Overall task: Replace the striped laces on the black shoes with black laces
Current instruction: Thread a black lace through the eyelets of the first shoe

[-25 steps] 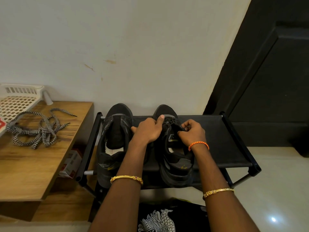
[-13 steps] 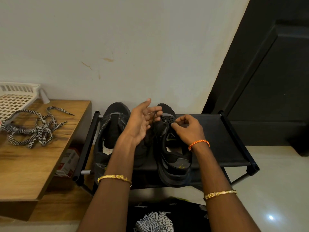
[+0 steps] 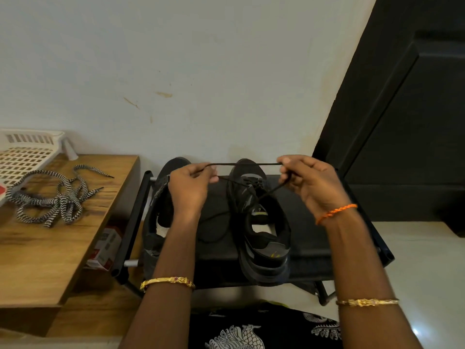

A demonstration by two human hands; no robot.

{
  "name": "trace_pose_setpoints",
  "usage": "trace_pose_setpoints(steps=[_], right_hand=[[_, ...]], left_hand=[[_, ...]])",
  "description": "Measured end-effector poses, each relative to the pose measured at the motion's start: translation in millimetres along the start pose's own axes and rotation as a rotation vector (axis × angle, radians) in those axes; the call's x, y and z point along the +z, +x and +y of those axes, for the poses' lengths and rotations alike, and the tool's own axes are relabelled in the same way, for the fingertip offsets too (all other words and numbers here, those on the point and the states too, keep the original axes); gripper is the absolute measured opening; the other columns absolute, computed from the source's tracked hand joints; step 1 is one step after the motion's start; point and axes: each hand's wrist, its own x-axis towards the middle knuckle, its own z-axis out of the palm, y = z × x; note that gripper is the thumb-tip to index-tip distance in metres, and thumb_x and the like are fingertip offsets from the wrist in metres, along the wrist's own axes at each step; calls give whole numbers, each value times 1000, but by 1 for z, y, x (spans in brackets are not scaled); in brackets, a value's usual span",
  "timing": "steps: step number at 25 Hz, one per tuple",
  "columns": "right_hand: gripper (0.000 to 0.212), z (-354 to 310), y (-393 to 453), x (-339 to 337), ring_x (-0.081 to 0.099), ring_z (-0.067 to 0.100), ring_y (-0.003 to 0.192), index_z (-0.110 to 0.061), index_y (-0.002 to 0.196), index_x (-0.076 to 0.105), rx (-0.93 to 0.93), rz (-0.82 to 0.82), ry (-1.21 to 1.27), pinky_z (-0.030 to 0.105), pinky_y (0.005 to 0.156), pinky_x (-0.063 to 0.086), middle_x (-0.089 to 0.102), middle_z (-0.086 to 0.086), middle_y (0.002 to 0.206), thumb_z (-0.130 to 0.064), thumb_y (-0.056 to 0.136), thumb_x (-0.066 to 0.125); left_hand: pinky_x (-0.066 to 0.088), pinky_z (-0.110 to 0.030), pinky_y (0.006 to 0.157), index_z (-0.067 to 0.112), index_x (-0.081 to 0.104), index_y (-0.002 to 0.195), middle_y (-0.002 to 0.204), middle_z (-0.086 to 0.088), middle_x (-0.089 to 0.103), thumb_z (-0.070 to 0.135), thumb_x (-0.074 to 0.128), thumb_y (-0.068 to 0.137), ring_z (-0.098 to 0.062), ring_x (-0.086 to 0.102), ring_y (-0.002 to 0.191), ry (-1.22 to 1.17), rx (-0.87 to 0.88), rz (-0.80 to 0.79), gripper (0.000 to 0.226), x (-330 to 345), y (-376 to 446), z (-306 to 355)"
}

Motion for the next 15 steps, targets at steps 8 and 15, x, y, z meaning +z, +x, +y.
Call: trace_pose_setpoints(steps=[8,15], right_hand=[[8,18,9,-31,54,7,59,-10,85,67,-25,264,-25,15,54,50,63,-2,67,-5,88,61],[7,24,14,-7,56,1,52,-12,79,68,-149,4,-306,14,47,45,64,-7,56,-6,81,70]], left_hand=[[39,-18,85,25,52,124,121,4,37,17,56,81,-11,50,102,323,73,-69,44,14,-12,8],[46,-16,60,16,72,88,61,11,63,21,64,90,-2,55,54,161,197,-493,10,36,-28,10]])
